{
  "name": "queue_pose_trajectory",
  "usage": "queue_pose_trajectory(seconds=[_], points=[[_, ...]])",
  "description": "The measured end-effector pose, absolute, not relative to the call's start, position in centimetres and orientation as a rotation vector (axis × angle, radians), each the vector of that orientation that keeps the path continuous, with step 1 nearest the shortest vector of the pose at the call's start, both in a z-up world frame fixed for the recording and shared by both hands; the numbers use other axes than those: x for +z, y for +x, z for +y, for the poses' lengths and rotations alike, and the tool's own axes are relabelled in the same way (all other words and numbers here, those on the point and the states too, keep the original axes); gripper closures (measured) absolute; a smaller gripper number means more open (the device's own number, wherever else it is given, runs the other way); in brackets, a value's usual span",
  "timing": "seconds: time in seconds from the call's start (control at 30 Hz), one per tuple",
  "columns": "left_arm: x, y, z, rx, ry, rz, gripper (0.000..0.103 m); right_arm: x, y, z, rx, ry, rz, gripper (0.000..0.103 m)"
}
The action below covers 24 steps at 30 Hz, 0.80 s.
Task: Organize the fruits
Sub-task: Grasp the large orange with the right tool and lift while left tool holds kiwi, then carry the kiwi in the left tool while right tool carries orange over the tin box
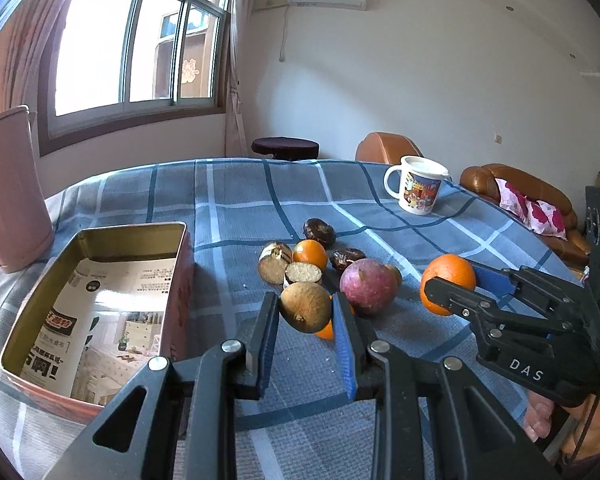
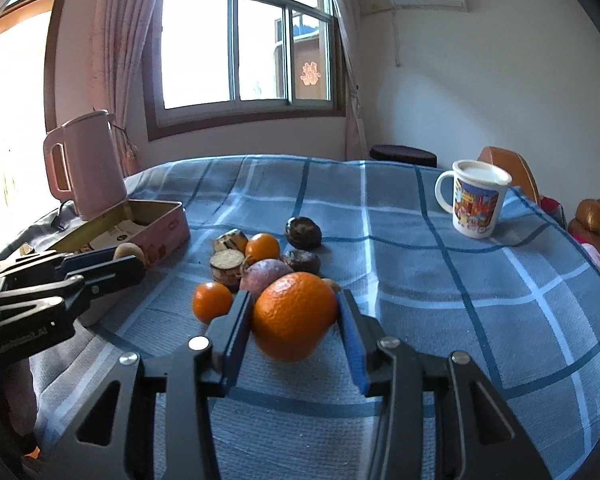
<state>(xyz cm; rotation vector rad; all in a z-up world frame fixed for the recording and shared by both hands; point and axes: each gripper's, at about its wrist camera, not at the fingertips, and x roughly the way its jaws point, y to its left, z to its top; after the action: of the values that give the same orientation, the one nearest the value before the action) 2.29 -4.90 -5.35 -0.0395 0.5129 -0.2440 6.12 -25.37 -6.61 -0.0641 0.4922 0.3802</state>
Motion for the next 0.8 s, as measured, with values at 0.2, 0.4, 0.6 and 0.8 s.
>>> queue_pose_trajectory(seconds=[0.2,0.4,0.6,0.8], points=[[-5.4,2.1,-5.0,-0.244,-0.042,0.501,0.075,-6.3,5.4,-25.7,0.387,-0.055,0.448,0.057],[-5.3,1.9,-5.1,-0.237,-0.034,0.492,0.075,-6.1,5.0,-25.7,0.391,-0.06,0.422,0.057],[-5.1,1.6,-5.3,-0.228,-0.026,0.474,0.075,-5.9,4.5,-25.7,0.394,-0.063,0.395,0.057],[-5.0,1.2,-5.5,-0.225,-0.012,0.452,0.075,-5.8,4.1,-25.8,0.401,-0.06,0.371,0.057]])
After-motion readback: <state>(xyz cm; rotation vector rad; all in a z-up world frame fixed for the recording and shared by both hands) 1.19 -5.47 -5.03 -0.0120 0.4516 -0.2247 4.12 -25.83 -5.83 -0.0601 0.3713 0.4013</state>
